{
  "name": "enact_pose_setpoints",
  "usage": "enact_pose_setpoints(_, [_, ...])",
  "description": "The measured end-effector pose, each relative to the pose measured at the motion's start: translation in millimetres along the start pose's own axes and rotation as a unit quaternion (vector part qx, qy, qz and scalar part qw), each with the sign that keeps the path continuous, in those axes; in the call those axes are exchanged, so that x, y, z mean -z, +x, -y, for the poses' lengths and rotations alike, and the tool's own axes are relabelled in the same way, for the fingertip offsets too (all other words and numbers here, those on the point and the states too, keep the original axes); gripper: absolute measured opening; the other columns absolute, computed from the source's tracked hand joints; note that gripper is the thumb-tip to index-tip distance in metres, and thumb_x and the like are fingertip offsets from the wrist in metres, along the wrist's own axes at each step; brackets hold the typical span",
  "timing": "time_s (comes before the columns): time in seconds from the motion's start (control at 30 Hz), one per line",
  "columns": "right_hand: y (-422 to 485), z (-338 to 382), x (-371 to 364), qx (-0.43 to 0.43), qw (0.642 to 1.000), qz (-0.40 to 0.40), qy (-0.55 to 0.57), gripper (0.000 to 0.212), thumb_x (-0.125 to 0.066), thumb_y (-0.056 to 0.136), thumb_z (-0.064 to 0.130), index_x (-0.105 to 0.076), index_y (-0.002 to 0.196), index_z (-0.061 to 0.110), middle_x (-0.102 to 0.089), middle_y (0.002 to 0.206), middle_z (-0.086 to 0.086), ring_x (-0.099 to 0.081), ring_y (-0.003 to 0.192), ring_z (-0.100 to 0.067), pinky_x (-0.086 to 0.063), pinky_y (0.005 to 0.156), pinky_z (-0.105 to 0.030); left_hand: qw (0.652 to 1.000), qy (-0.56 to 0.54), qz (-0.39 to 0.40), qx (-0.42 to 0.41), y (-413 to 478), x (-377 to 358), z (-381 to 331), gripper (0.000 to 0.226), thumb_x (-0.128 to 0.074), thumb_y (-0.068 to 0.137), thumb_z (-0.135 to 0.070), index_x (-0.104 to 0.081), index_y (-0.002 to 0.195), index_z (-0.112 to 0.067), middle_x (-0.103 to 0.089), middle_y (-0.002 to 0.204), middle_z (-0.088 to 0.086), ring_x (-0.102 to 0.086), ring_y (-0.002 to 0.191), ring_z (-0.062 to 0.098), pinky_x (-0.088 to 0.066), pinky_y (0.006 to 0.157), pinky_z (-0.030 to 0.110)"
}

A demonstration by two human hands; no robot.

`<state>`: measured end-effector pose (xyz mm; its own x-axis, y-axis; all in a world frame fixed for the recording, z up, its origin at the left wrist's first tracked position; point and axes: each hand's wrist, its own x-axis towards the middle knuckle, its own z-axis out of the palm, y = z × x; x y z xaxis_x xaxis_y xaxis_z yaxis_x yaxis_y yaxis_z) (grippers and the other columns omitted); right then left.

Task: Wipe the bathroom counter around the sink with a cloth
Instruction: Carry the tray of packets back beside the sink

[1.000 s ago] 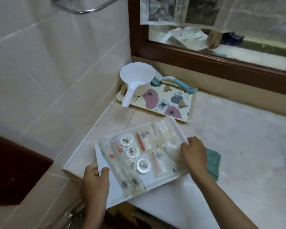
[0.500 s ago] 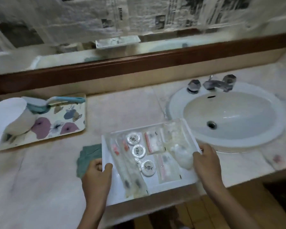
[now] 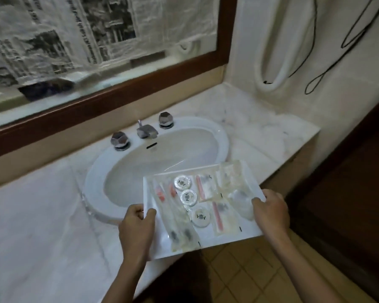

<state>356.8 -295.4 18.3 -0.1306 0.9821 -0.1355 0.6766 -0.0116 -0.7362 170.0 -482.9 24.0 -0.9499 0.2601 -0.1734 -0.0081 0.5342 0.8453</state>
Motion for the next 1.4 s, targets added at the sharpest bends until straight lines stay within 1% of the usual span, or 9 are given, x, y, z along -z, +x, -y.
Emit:
enact_pose_setpoints(0.17, [61.5,-25.1,31.7,-0.030,0.999,-0.021,-0.005,0.030,-0.052,0.088,0.019,-0.062,0.115,0.011,-0.050,0.108,-0.006,-0.053,0.091,-0.025,-0.044,0.067,-0.032,0.999,0.001,0.034,-0.012,6.6,-72.5,-44.1,0.004,-0.060,0.086,-0.017,-0.061,0.089,-0.020,-0.061,0.079,-0.008,-0.054,0.074,0.013,-0.035,0.069,0.031])
enact_pose_setpoints(0.3, [123.1,-28.0,41.6,-0.032,0.999,-0.025,-0.010,0.027,-0.052,0.087,0.020,-0.063,0.111,0.013,-0.050,0.103,-0.004,-0.054,0.085,-0.024,-0.046,0.066,-0.034,0.999,-0.012,0.044,-0.016,24.4,-125.4,-74.2,0.008,-0.059,0.086,-0.015,-0.059,0.082,-0.021,-0.062,0.076,-0.001,-0.054,0.072,0.010,-0.038,0.062,0.032])
enact_pose_setpoints(0.5, [224.5,-8.8,41.1,-0.017,1.000,0.009,-0.003,0.029,-0.052,0.087,0.020,-0.060,0.113,0.010,-0.052,0.111,-0.007,-0.055,0.077,-0.019,-0.040,0.054,-0.028,0.999,-0.016,0.029,-0.001,71.5,-196.9,-117.5,0.008,-0.058,0.086,-0.012,-0.059,0.084,-0.019,-0.062,0.076,0.007,-0.054,0.071,0.011,-0.038,0.064,0.022])
enact_pose_setpoints(0.63, [289.8,13.8,33.9,-0.005,0.998,0.030,-0.050,0.024,-0.054,0.086,0.023,-0.057,0.107,0.012,-0.047,0.104,-0.006,-0.053,0.089,-0.026,-0.045,0.068,-0.034,1.000,-0.014,-0.005,0.011,103.1,-236.8,-144.5,0.008,-0.059,0.086,-0.012,-0.058,0.089,-0.019,-0.062,0.075,0.005,-0.052,0.069,0.006,-0.036,0.061,0.017])
enact_pose_setpoints(0.73, [331.0,31.4,24.1,0.008,0.997,0.046,-0.069,0.021,-0.054,0.083,0.023,-0.057,0.098,0.009,-0.047,0.098,-0.007,-0.051,0.094,-0.031,-0.048,0.077,-0.041,0.999,-0.006,-0.030,0.021,126.0,-260.6,-155.6,0.007,-0.059,0.086,-0.013,-0.059,0.090,-0.019,-0.062,0.075,0.002,-0.053,0.070,0.013,-0.036,0.061,0.033])
enact_pose_setpoints(0.83, [375.0,51.8,6.5,0.020,0.995,0.070,-0.072,0.024,-0.053,0.082,0.024,-0.058,0.099,0.007,-0.047,0.102,-0.009,-0.050,0.098,-0.033,-0.048,0.081,-0.045,0.998,0.004,-0.058,0.033,151.9,-281.8,-167.8,0.008,-0.059,0.085,-0.016,-0.061,0.093,-0.016,-0.063,0.076,0.002,-0.055,0.073,0.022,-0.035,0.065,0.034])
enact_pose_setpoints(1.0, [444.9,90.4,-37.9,0.056,0.986,0.115,-0.104,0.031,-0.053,0.085,0.022,-0.055,0.108,0.002,-0.046,0.119,-0.014,-0.040,0.112,-0.032,-0.041,0.085,-0.039,0.992,0.018,-0.124,0.034,201.0,-310.3,-187.0,0.003,-0.057,0.086,-0.015,-0.059,0.088,-0.015,-0.061,0.072,0.005,-0.054,0.073,0.029,-0.035,0.066,0.034])
enact_pose_setpoints(1.2, [521.2,142.5,-102.7,0.115,0.971,0.158,-0.141,0.049,-0.054,0.086,0.028,-0.047,0.128,0.004,-0.042,0.131,-0.016,-0.036,0.120,-0.034,-0.038,0.096,-0.042,0.977,0.063,-0.198,0.055,265.6,-346.5,-195.5,0.010,-0.056,0.086,-0.019,-0.061,0.091,-0.011,-0.066,0.078,0.010,-0.059,0.078,0.035,-0.048,0.071,0.039])
enact_pose_setpoints(1.4, [573.3,184.0,-150.2,0.132,0.965,0.152,-0.168,0.064,-0.054,0.086,0.043,-0.038,0.138,0.009,-0.037,0.141,-0.011,-0.033,0.127,-0.033,-0.026,0.105,-0.043,0.969,0.116,-0.209,0.071,327.1,-375.5,-215.2,0.019,-0.053,0.087,-0.021,-0.057,0.100,-0.008,-0.066,0.095,0.017,-0.060,0.089,0.039,-0.037,0.069,0.034])
